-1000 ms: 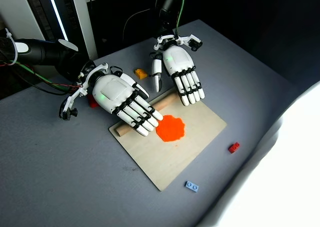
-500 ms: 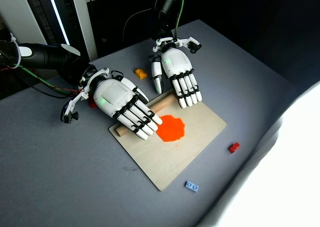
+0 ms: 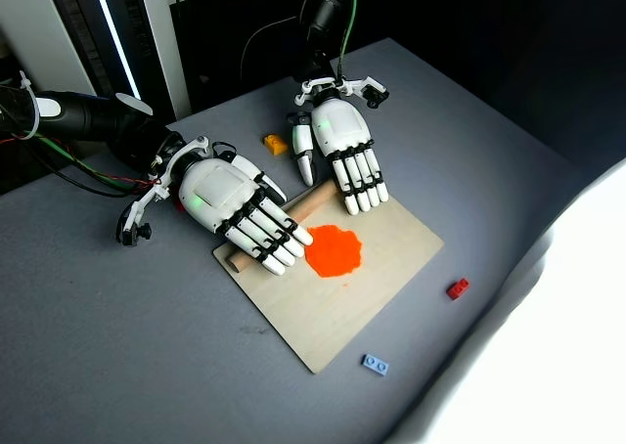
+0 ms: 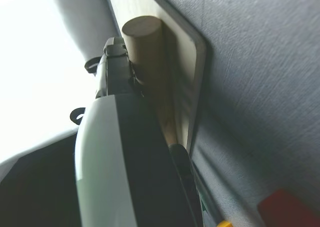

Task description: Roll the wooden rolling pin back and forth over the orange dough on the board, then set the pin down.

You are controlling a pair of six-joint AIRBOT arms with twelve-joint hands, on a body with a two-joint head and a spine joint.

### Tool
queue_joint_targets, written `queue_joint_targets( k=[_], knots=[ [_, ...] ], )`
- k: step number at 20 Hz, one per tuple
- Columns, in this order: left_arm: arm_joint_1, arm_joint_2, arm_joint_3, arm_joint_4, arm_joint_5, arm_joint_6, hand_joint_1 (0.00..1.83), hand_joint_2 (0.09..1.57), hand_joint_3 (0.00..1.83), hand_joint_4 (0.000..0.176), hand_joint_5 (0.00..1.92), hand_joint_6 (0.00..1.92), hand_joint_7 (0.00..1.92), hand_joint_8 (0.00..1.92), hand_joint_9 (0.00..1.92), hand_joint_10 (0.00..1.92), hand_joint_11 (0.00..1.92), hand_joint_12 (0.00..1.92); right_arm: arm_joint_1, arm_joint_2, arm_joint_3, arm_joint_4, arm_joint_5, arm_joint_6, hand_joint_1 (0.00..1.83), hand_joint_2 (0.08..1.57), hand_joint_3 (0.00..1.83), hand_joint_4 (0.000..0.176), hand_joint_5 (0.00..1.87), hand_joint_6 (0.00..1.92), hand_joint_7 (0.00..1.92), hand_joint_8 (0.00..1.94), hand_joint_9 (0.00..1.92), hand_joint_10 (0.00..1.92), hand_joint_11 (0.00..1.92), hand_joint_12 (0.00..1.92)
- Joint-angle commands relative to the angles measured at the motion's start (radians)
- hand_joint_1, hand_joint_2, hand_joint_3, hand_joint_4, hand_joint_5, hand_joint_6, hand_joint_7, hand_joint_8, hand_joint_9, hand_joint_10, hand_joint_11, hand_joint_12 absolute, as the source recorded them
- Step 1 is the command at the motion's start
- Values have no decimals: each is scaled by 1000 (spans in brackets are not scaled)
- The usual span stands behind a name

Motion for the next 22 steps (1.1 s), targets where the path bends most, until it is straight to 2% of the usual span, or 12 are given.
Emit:
queue_joint_targets(
  k=[1, 9, 12, 16, 22],
  knots=[
    [-8, -3, 8, 32, -104, -7, 0, 1552, 48, 0, 0, 0, 0, 0, 0, 0, 0, 0, -9, 1, 4, -86, -80, 8, 0, 1571, 55, 0, 125, 0, 105, 1, 75, 3, 0, 105],
    [-35, -6, 8, -27, -119, -81, 0, 1548, 38, 0, 0, 0, 0, 0, 0, 0, 0, 0, -25, 1, 20, -86, -68, -4, 0, 1571, 48, 0, 136, 3, 115, 2, 85, 4, 0, 131],
    [-39, -6, 8, -33, -117, -84, 0, 1547, 36, 0, 0, 0, 0, 0, 0, 0, 0, 0, -25, 1, 36, -86, -59, 1, 0, 1571, 40, 0, 121, 2, 109, 1, 75, 2, 0, 98],
    [-39, -9, 9, -34, -117, -85, 0, 1548, 31, 0, 0, 0, 4, 1, 0, 0, 0, 0, -22, -2, 64, -86, -46, 10, 0, 1571, 40, 0, 149, 8, 139, 5, 100, 7, 0, 172],
    [-42, -25, 24, -34, -117, -84, 0, 1545, 24, 0, 0, 0, 0, 0, 0, 0, 0, 0, -23, -4, 76, -86, -38, 11, 0, 1571, 37, 0, 126, 0, 108, 1, 78, 0, 0, 109]
  ],
)
